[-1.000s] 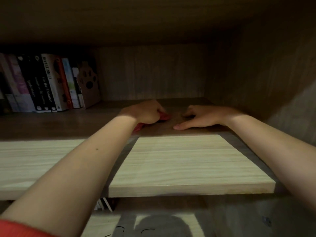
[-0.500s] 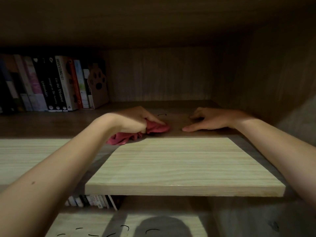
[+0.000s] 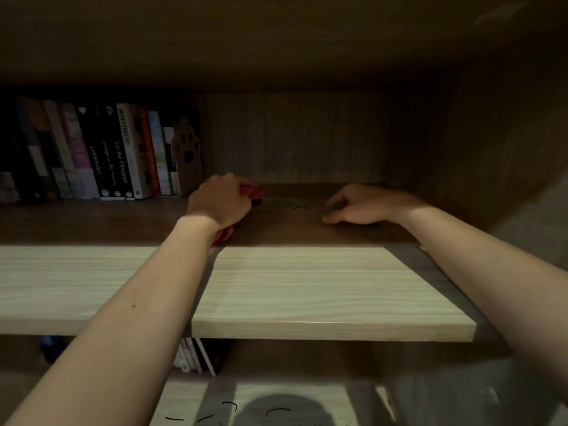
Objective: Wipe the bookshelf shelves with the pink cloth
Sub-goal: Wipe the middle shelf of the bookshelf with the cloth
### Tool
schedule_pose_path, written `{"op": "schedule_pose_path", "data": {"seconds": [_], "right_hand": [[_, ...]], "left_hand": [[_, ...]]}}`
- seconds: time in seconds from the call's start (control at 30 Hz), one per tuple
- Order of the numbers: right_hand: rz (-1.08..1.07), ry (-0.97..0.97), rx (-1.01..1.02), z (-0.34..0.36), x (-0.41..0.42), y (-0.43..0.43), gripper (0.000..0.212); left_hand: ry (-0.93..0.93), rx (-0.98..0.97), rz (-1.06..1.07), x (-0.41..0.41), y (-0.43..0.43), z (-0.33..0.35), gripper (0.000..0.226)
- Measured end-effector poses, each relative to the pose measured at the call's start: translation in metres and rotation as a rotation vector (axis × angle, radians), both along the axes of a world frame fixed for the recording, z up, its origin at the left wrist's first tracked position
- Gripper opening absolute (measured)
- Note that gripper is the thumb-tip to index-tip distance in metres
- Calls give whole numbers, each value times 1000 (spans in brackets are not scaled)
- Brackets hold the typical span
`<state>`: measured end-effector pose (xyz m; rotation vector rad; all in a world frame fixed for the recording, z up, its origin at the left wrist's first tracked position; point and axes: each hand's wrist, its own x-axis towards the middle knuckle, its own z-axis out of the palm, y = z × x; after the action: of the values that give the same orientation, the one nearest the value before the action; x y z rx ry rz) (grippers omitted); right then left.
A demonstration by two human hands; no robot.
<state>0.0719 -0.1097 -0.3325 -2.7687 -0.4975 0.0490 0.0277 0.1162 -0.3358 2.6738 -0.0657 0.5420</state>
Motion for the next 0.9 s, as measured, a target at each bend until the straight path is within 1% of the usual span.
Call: {"op": "schedule_pose_path", "data": {"seconds": [0.07,0.13,0.17,0.23,0.3,0.37,0.4,0.43,0.47,0.5,0.53,0.57,0.6,0.63,0.67,0.73,0.77,0.8,0.87,0.9], "right_hand": [[27,-48,9,-1,3,16,30],[27,-72,-5,-6,10,20,25],[29,-73,-18,-8,12,19,25],[47,-90,-35,-6,14,14,29],[59,-120,-4,-3,14,9,31],[46,-133,67,-1,14,4,33],[35,-135,97,-1,15,1,35],[18,-137,132,-3,18,-1,37],[-6,-134,180,-4,21,-2,39],[-28,-122,245,-4,23,-3,39],[-40,-106,315,-4,22,-2,36],[-35,-109,368,-1,20,1,32],[-18,-136,377,2,15,5,27],[12,-158,358,5,8,10,23],[46,-140,339,7,2,16,26],[118,-21,245,10,-14,25,36],[159,31,174,10,-19,28,36],[195,57,117,11,-20,26,31],[231,65,68,17,-20,18,15],[212,52,51,21,-19,12,15]], "left_hand": [[28,-15,3,-2,1,-1,40],[77,-45,-12,-3,0,-2,25],[111,-79,-34,-4,-3,-3,20],[163,-147,-85,-1,-15,-3,22],[201,-202,-149,2,-32,-1,29],[264,-355,-246,2,-46,0,38],[256,-434,-282,4,-49,0,42],[209,-496,-298,4,-49,-1,37],[128,-517,-299,5,-43,-3,25],[52,-469,-265,5,-35,-5,12],[25,-375,-227,7,-25,-7,12],[62,-258,-214,5,-19,-9,22],[131,-160,-228,4,-16,-11,30],[191,-115,-257,2,-17,-12,34],[227,-106,-289,3,-19,-13,34],[220,-140,-302,3,-23,-12,28],[191,-153,-274,4,-21,-11,23],[147,-129,-223,7,-17,-11,20],[73,-24,-96,12,-7,-12,22],[64,24,-60,13,-4,-13,24]]}}
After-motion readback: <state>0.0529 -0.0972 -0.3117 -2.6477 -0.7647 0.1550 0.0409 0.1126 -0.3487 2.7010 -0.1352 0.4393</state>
